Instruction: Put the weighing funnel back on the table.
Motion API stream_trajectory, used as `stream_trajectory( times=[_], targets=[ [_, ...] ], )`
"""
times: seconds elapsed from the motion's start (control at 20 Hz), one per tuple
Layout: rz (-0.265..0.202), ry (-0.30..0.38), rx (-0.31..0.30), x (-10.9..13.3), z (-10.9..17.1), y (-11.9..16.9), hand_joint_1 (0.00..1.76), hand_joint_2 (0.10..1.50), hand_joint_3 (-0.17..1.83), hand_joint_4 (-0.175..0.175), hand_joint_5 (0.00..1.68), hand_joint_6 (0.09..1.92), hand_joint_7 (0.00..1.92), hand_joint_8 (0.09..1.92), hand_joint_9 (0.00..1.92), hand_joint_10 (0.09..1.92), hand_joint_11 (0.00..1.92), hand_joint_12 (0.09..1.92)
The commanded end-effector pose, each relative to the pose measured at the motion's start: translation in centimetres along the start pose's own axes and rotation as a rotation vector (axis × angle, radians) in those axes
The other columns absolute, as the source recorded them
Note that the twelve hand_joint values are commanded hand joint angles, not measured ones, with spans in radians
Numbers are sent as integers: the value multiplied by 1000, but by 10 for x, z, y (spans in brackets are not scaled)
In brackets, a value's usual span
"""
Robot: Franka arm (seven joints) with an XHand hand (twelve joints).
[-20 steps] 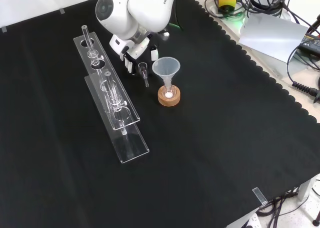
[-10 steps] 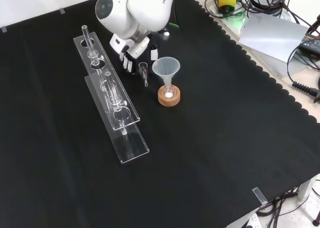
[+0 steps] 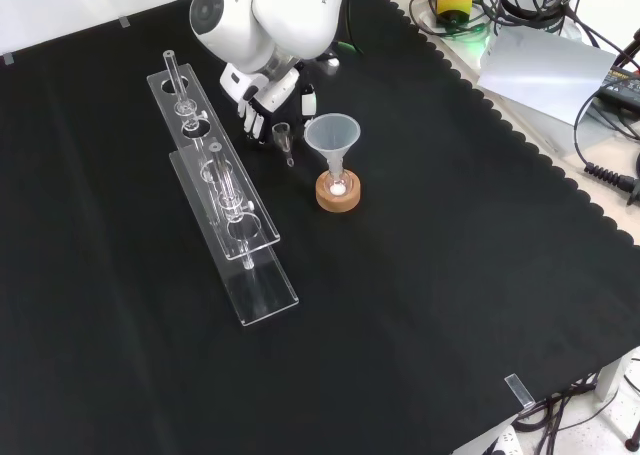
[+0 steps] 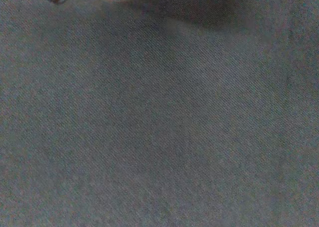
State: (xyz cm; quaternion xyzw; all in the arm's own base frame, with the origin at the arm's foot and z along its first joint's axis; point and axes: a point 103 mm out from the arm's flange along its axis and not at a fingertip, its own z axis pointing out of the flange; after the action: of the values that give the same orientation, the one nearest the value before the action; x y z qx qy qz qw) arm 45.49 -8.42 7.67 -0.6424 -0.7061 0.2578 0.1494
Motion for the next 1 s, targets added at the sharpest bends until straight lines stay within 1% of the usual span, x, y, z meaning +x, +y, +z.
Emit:
stream_trajectory(
  times=[0.05, 0.1, 0.25, 0.35, 0.45, 0.55, 0.7, 0.9, 1.0],
  targets=[
    [-6, -3, 5, -1, -1, -4, 877, 752, 618, -46, 433, 620, 365, 742, 715, 549, 545, 1199],
    [-9, -3, 10, -1, -1, -5, 875, 748, 620, -46, 402, 570, 342, 738, 694, 560, 532, 1208],
    [-12, -2, 5, -2, -2, -9, 859, 733, 630, -42, 338, 338, 249, 718, 590, 611, 438, 1254],
    [-10, 3, -15, -3, -5, -13, 849, 727, 631, -40, 318, 209, 172, 695, 488, 638, 343, 1295],
    [-10, 8, -41, -6, -11, -19, 838, 723, 627, -41, 298, 130, 115, 675, 402, 651, 256, 1327],
    [-10, 13, -64, -8, -19, -26, 827, 717, 622, -41, 285, 94, 89, 664, 353, 653, 208, 1339],
    [-5, 19, -94, -9, -32, -39, 817, 713, 618, -40, 276, 87, 72, 657, 329, 653, 186, 1343],
    [20, 19, -126, -10, -47, -60, 809, 713, 614, -41, 273, 87, 67, 653, 321, 656, 178, 1348],
    [24, 9, -138, -9, -54, -72, 806, 713, 612, -41, 271, 87, 65, 652, 320, 657, 179, 1350]
  ],
)
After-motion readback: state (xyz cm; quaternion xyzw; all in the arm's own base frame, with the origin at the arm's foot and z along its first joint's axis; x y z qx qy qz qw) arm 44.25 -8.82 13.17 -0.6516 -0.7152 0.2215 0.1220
